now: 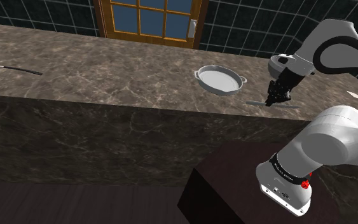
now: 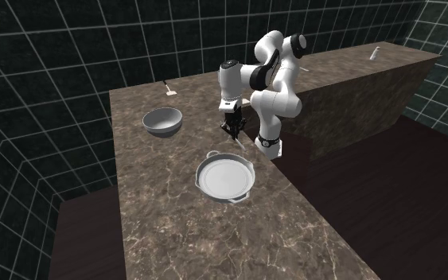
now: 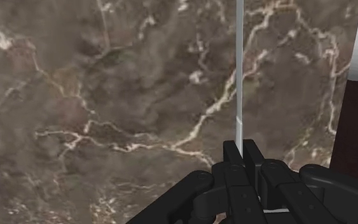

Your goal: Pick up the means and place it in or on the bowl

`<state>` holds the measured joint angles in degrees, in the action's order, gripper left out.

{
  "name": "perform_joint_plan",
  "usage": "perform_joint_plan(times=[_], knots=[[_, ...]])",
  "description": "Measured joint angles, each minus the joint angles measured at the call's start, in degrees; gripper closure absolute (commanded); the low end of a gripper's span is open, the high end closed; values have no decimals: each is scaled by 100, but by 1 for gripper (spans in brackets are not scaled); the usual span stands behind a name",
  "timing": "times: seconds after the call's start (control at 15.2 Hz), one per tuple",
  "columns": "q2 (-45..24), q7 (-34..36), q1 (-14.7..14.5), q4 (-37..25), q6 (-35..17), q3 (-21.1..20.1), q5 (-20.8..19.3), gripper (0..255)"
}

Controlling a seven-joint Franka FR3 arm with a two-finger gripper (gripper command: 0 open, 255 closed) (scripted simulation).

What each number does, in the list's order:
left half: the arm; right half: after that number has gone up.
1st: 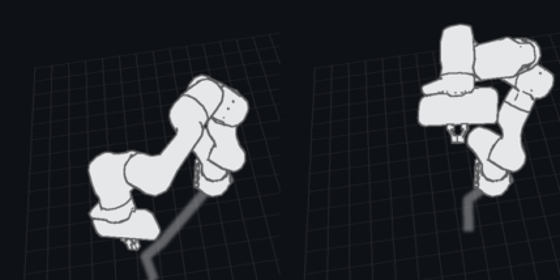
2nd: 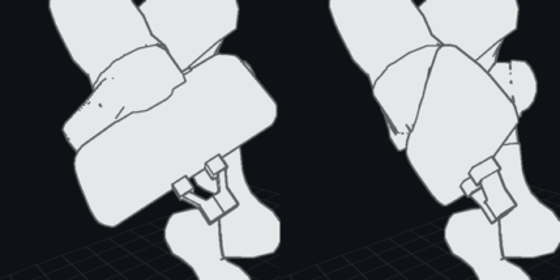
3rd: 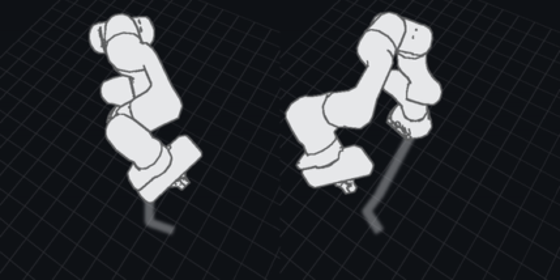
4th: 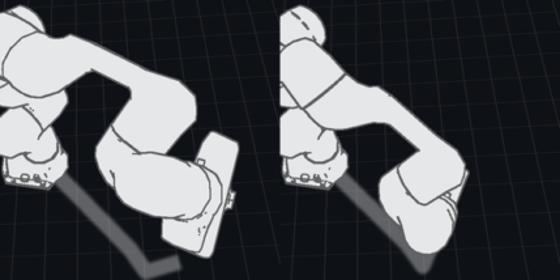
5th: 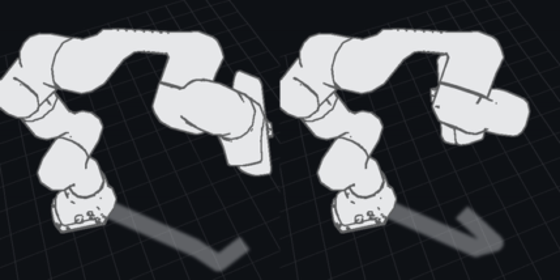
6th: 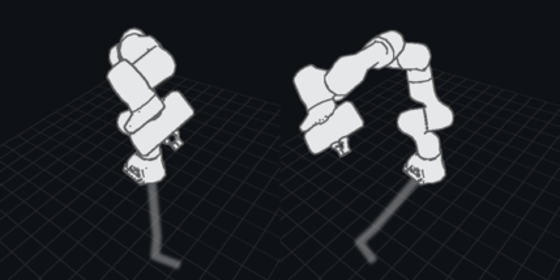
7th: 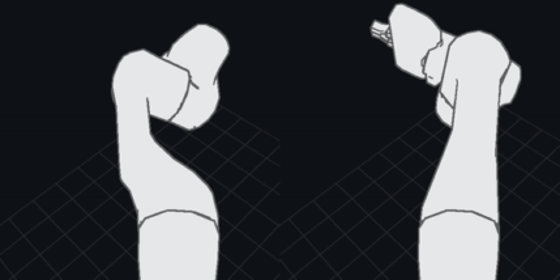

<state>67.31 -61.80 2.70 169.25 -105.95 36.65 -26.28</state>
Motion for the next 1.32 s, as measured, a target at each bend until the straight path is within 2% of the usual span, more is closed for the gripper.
perform_joint_plan(times=[1.32], knots=[[61,148,-425,-1342,1330,-807,796,255]])
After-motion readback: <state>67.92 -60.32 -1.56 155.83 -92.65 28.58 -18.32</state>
